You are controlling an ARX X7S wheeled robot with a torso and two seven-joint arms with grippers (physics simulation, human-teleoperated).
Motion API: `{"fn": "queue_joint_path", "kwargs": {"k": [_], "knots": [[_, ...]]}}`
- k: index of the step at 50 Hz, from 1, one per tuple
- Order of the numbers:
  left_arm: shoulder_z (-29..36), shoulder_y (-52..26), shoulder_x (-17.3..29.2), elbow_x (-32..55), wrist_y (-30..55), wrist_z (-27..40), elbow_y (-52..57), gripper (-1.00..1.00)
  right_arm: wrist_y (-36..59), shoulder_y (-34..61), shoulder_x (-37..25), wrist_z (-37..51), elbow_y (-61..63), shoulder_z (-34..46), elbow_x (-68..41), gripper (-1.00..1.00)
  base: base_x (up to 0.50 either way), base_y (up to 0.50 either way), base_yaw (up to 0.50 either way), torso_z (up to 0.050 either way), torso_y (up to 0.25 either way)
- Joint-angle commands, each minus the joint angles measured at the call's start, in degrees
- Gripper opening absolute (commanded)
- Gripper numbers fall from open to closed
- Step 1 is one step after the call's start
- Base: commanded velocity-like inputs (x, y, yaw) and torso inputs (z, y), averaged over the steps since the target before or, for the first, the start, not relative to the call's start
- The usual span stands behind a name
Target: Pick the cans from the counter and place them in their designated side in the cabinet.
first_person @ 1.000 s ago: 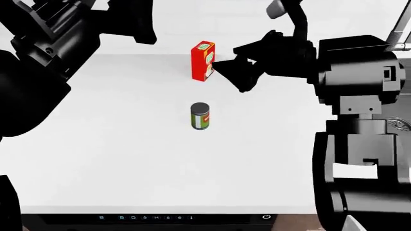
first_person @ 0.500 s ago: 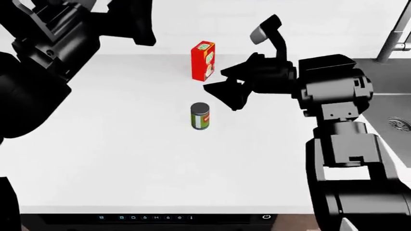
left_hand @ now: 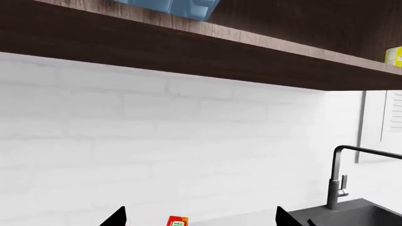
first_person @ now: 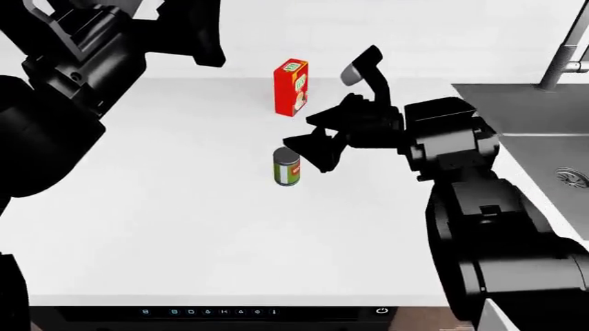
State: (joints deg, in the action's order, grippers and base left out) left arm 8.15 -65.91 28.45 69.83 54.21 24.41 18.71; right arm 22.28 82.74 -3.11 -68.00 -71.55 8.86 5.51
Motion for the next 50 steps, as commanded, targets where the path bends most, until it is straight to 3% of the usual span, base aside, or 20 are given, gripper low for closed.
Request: {"fn": "queue_joint_path", "kwargs": {"k": [1,34,50], "knots": [[-0.2,0.0,0.4,0.2,-0.2,0.1,0.3,1.00,-3.0,-0.4,1.1,0.8,-3.4,1.6,-1.2,1.00,0.00,0.00,0.00,0.000,0.000],[0.4,1.4,0.9,-0.4,-1.3,-0.1,-0.3,1.00,-3.9,-4.6,1.1,5.0,-3.4,6.8,-4.5,1.00,0.00,0.00,0.00,0.000,0.000],[0.9,1.2,1.0,-1.0,-1.8,-0.6,-1.0,1.00,-9.8,-5.1,1.3,11.9,-3.4,6.3,-5.6,1.00,0.00,0.00,0.00,0.000,0.000]]}}
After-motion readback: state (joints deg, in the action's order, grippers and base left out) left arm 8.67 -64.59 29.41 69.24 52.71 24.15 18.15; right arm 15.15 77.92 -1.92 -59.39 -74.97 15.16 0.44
